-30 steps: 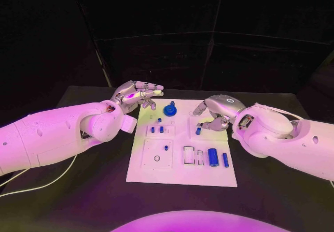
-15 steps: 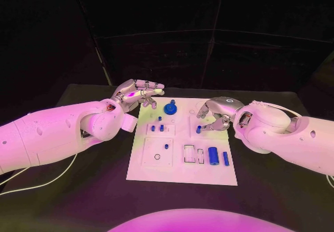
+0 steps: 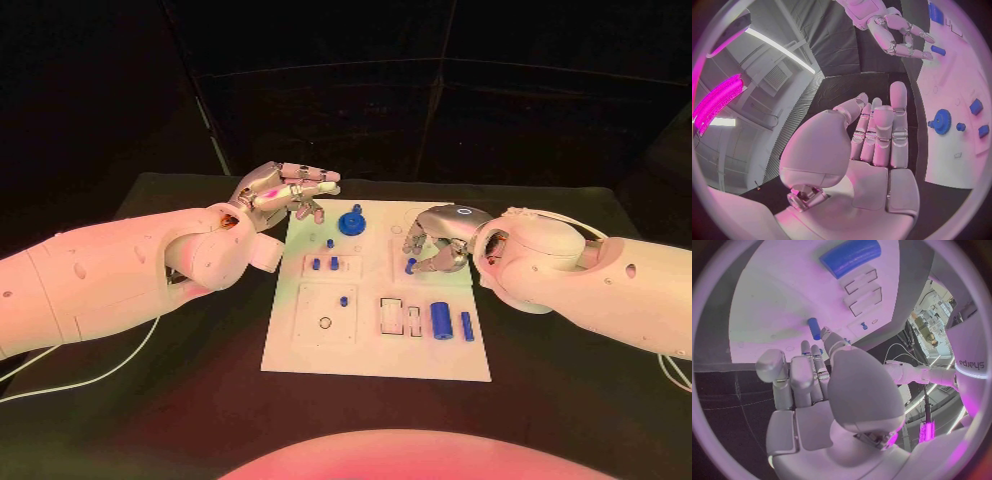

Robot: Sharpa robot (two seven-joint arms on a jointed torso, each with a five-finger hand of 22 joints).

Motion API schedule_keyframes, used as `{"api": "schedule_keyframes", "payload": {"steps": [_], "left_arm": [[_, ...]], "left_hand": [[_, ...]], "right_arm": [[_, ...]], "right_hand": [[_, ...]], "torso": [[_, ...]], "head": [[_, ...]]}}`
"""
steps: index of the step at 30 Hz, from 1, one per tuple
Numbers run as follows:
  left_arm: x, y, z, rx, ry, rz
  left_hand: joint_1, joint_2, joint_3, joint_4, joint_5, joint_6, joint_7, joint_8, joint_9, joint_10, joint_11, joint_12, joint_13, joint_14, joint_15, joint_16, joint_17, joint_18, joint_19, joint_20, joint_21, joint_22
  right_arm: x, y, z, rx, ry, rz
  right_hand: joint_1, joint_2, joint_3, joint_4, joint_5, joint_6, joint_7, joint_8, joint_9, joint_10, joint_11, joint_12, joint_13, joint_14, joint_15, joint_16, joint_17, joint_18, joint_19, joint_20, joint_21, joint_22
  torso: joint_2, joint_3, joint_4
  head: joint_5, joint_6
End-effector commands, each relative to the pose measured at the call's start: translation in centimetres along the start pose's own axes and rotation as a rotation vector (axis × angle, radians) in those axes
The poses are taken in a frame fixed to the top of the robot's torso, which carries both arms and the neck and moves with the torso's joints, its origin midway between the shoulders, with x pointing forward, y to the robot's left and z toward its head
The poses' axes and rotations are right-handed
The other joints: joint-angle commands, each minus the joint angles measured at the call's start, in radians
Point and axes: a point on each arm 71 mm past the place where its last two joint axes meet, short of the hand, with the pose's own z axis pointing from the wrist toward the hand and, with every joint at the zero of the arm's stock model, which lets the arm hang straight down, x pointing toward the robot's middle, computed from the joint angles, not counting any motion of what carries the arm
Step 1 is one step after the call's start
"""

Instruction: Assemble the parts on the task board

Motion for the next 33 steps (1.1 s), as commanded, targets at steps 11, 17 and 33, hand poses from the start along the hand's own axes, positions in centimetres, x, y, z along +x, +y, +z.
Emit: {"api": "schedule_keyframes", "payload": {"steps": [11, 17, 33], "left_arm": [[0.15, -0.23, 0.02, 0.018, 0.014, -0.001], [0.17, -0.23, 0.03, 0.017, 0.015, -0.001], [0.15, -0.2, 0.09, 0.014, 0.015, -0.001]], "left_hand": [[-0.016, 0.003, -0.006, 0.004, -0.001, -0.005, 0.002, 0.006, -0.001, -0.012, 0.0, 0.007, 0.001, -0.006, -0.002, -0.001, -0.001, 0.006, -0.005, 0.003, -0.008, -0.003], [-0.016, 0.003, -0.006, 0.004, -0.001, -0.005, 0.002, 0.006, -0.001, -0.012, 0.0, 0.007, 0.001, -0.006, -0.002, -0.001, -0.001, 0.006, -0.005, 0.003, -0.008, -0.003], [-0.022, 0.005, -0.01, 0.01, -0.001, -0.008, 0.004, 0.005, -0.002, -0.015, 0.002, 0.008, 0.001, -0.006, -0.001, 0.0, -0.002, 0.006, -0.004, 0.004, -0.011, -0.005]], "right_arm": [[0.57, 0.33, 0.62, 0.004, 0.046, -0.006], [0.87, 0.41, 0.87, 0.009, 0.06, -0.008], [0.61, 0.53, 1.12, 0.015, -0.003, -0.018]], "right_hand": [[0.025, 0.008, 0.071, -0.001, 0.002, 0.043, -0.006, 0.006, 0.001, 0.084, -0.01, -0.006, 0.0, 0.015, -0.017, 0.018, 0.014, 0.002, 0.015, -0.012, 0.016, 0.017], [0.026, 0.006, 0.084, -0.002, 0.002, 0.049, -0.006, 0.005, 0.001, 0.091, -0.012, -0.012, 0.0, 0.015, -0.018, 0.02, 0.015, 0.002, 0.015, -0.014, 0.017, 0.018], [0.047, 0.02, 0.155, -0.026, -0.021, 0.099, -0.004, 0.019, 0.005, 0.142, -0.017, -0.022, 0.005, 0.015, -0.023, 0.025, 0.015, 0.0, 0.022, -0.019, 0.026, 0.032]], "torso": [[0.0, 0.0006, -0.0018], [-0.001, 0.0005, -0.0013], [-0.002, -0.0001, -0.0004]], "head": [[0.003, -0.006], [0.0, -0.006], [0.0, -0.01]]}}
